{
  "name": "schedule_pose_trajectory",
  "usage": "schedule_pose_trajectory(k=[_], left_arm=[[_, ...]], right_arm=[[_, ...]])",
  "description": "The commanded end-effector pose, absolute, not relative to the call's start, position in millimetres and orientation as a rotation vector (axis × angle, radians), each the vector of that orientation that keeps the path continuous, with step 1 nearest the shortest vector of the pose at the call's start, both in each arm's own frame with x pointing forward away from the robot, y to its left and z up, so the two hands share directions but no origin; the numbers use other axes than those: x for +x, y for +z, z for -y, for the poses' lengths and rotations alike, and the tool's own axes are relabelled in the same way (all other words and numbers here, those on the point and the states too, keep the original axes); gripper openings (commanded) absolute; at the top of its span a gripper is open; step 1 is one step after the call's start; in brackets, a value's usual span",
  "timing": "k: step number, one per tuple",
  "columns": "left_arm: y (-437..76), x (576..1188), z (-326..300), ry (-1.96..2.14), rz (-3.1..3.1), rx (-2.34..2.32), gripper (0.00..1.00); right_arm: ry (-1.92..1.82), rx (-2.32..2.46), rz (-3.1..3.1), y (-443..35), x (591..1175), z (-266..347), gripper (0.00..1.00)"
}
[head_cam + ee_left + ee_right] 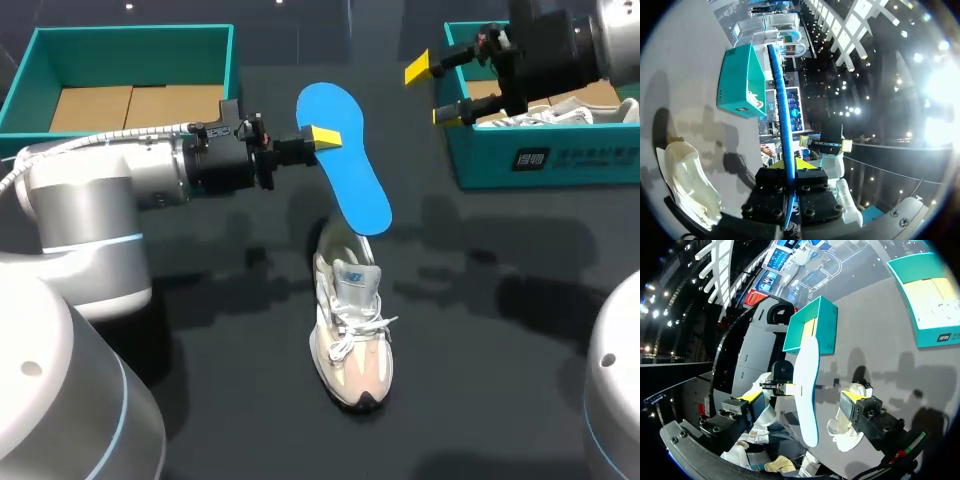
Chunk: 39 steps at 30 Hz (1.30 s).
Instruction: Take the shoe out of the shoebox, open the shoe tongue, remove and reinsert the insole, then place the shoe into the shoebox
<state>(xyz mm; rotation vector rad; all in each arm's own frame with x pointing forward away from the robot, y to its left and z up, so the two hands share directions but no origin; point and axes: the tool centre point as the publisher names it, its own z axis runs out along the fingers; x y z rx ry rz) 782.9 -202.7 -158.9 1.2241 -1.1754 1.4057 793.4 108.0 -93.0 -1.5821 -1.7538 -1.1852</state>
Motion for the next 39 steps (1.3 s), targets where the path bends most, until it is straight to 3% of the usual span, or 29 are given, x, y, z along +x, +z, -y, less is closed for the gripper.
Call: schedule_pose_trajectory(k=[1,19,39], left_arm=[[-159.8,783.3,203.7,1.406,1.176,1.223,0.00],[-159.8,783.3,203.7,1.406,1.176,1.223,0.00],[-159.8,783.3,203.7,1.406,1.176,1.223,0.00]], right_arm=[[-0.814,-1.919,2.080,-72.9,791.3,-120.8,1.00],[-0.305,-2.121,2.458,-46.3,771.8,-187.5,1.00],[-0.134,-2.293,2.517,-51.7,750.6,-224.3,1.00]])
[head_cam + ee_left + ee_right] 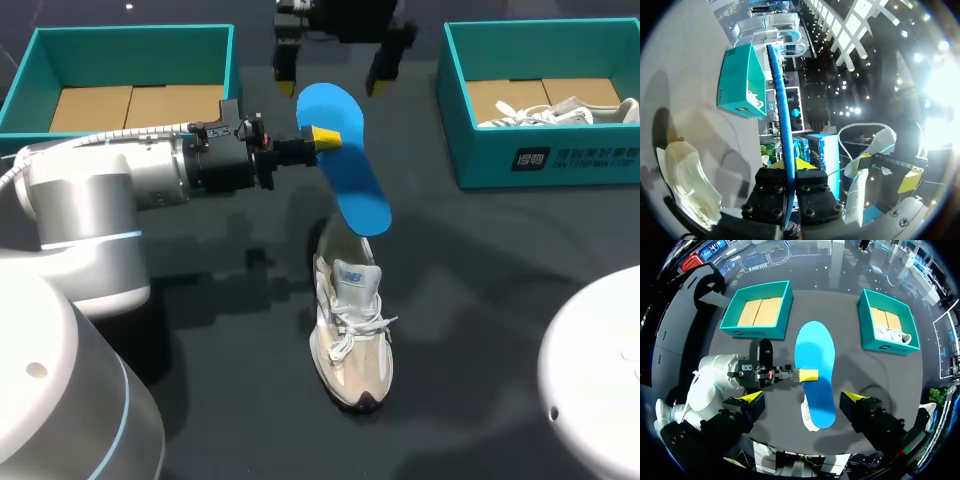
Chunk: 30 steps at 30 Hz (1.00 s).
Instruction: Take the shoe out of the shoebox, open the shoe tongue, remove and reinsert the insole, then place the shoe into the shoebox
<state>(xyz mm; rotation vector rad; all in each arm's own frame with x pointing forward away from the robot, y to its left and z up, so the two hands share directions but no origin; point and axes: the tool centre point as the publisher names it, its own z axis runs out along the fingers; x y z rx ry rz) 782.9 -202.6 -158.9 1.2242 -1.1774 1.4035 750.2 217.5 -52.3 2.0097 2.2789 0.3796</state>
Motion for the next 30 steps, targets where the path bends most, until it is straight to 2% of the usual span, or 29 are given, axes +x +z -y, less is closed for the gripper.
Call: schedule_pose_trajectory(k=[1,18,30], left_arm=[[-159.8,783.3,203.7,1.406,1.176,1.223,0.00],[-159.8,783.3,203.7,1.406,1.176,1.223,0.00],[-159.8,783.3,203.7,1.406,1.176,1.223,0.00]], right_arm=[[0.114,1.936,-2.127,-51.7,750.3,-224.8,1.00],[0.146,1.942,-2.158,-63.4,746.1,-229.1,1.00],[0.552,2.144,-2.251,-65.0,743.2,-180.3,1.00]])
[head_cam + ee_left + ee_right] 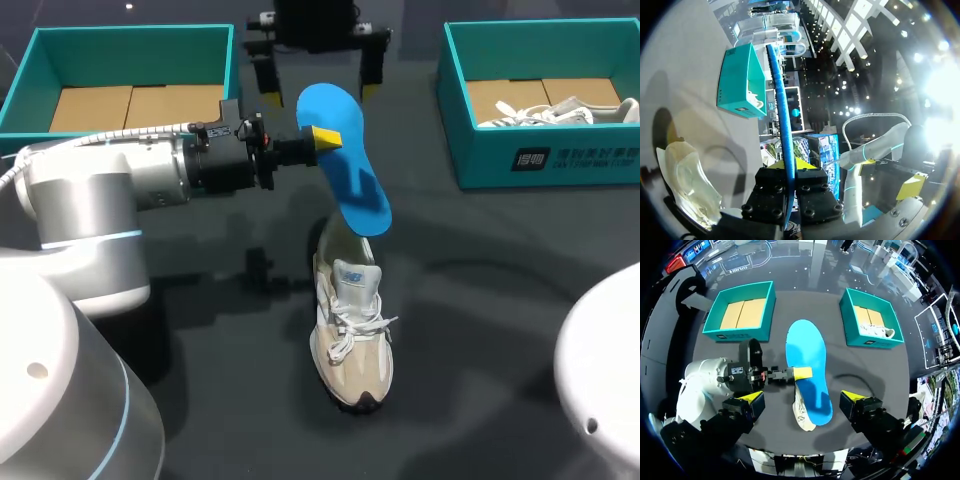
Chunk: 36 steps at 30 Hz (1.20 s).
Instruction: Take the shoe out of the shoebox, open the shoe tongue, remove and reinsert the insole, then place the shoe into the shoebox
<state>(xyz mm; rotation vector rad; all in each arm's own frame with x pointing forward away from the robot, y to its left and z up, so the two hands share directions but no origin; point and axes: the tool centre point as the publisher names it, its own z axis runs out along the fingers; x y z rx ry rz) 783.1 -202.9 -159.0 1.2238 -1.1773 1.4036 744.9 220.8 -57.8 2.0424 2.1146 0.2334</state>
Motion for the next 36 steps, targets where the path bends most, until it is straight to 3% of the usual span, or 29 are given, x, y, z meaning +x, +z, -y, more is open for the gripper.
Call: schedule_pose_trajectory(k=[1,36], left_arm=[[-159.8,783.3,203.7,1.406,1.176,1.223,0.00],[-159.8,783.3,203.7,1.406,1.176,1.223,0.00]], right_arm=[[0.586,2.155,-2.267,-65.6,743.0,-176.9,1.00],[1.620,2.461,-2.448,-117.7,734.5,-122.1,1.00]])
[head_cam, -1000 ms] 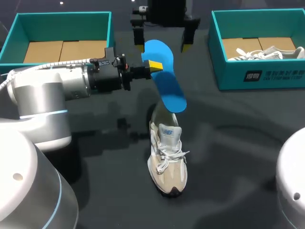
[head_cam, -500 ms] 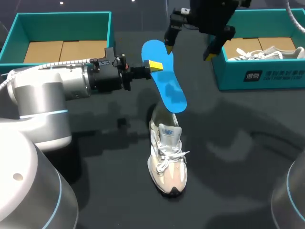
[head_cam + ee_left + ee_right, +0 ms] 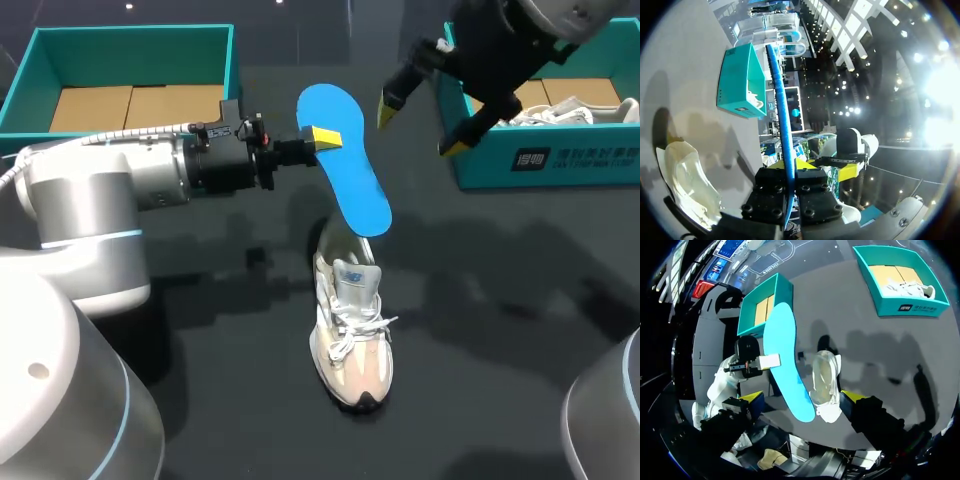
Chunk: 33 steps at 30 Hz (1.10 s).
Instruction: Take the shoe out of the shoebox, open the shoe tongue, remove and reinsert the insole, then place the shoe into the shoebox
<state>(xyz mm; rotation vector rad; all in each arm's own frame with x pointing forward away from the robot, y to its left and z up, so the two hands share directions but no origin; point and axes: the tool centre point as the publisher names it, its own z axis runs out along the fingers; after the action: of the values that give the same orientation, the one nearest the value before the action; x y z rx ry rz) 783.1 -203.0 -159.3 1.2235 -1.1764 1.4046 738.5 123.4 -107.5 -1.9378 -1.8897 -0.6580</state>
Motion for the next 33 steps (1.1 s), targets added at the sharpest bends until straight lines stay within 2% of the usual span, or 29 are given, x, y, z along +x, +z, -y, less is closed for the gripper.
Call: schedule_pose_trajectory(k=[1,24,33], left_arm=[[-159.8,783.3,203.7,1.406,1.176,1.223,0.00],[-159.8,783.3,203.7,1.406,1.176,1.223,0.00],[-153.2,778.5,192.3,1.509,1.262,1.092,0.00]], right_arm=[[-1.041,-1.561,1.553,-120.6,734.3,-122.5,1.00],[-1.156,-1.399,1.352,-153.0,732.2,-131.5,1.00],[-1.185,-1.348,1.313,-158.4,734.6,-135.8,1.00]])
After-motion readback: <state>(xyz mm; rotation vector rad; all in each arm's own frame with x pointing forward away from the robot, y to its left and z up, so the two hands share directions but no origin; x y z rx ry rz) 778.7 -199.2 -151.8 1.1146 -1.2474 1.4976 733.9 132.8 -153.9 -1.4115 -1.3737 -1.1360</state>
